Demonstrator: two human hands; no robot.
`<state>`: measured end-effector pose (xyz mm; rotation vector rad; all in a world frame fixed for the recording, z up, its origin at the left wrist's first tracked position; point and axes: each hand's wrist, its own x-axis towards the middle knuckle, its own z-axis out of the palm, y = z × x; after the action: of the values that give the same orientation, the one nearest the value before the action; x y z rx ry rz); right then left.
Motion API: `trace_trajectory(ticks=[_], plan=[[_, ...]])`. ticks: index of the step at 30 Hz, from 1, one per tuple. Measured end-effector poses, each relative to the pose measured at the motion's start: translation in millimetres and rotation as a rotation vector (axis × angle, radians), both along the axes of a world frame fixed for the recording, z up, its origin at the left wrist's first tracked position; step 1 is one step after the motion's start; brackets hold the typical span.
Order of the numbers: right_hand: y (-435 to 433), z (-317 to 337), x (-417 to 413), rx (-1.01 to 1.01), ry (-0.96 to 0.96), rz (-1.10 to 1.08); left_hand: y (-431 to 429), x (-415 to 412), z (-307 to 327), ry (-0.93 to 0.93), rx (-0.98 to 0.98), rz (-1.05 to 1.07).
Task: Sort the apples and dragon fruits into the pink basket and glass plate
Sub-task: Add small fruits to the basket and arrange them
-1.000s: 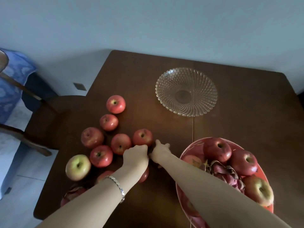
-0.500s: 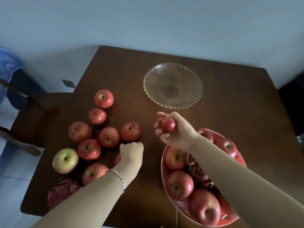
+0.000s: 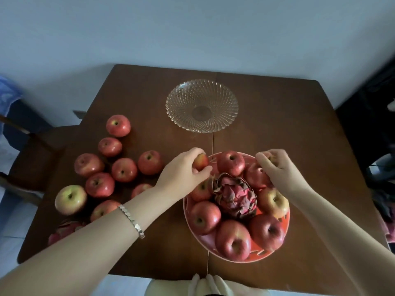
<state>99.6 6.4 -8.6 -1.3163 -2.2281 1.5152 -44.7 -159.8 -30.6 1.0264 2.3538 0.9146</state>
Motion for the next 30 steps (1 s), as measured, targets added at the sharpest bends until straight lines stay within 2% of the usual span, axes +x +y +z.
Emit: trace_trajectory(ticks=[2,7,12,15,17,19,23,26,30], plan=[[12.9,-3.0,17.0,0.164,-0.033,0.072,2.9,18.1,7.6,0.006,-0.053,-0.08],[14.0,-16.7,37.6,0.34,-0.21,0.328,-1.4,58.1,1.9,0.073,-0.068,-0.19],[-1.6,-23.6,22.3,0.565,-0.235,0.495,0.0,70.4,-1.2,0.152,-0.062,-0.197],[-3.7,-28.2,12.3,0.596,-0.259,0.548,1.0,71.5,1.2,0.15,-0.073,-0.208],[-1.8,-29.1,14.7,0.54,-0.209,0.512,3.2,71.8,2.9,0.155,-0.064,-0.211],[2.5,-27.6,23.6,0.426,-0.08,0.359,10.3,73.7,5.6,0.161,-0.031,-0.208],[12.6,-25.1,44.4,-0.004,0.054,-0.057,34.1,85.2,4.7,0.326,0.009,-0.328],[13.5,-28.1,59.2,-0.302,0.076,-0.125,44.3,96.2,-8.0,0.482,-0.065,-0.533],[10.6,-32.3,71.5,-0.38,0.087,-0.154,47.2,100.4,-18.3,0.502,-0.046,-0.652]])
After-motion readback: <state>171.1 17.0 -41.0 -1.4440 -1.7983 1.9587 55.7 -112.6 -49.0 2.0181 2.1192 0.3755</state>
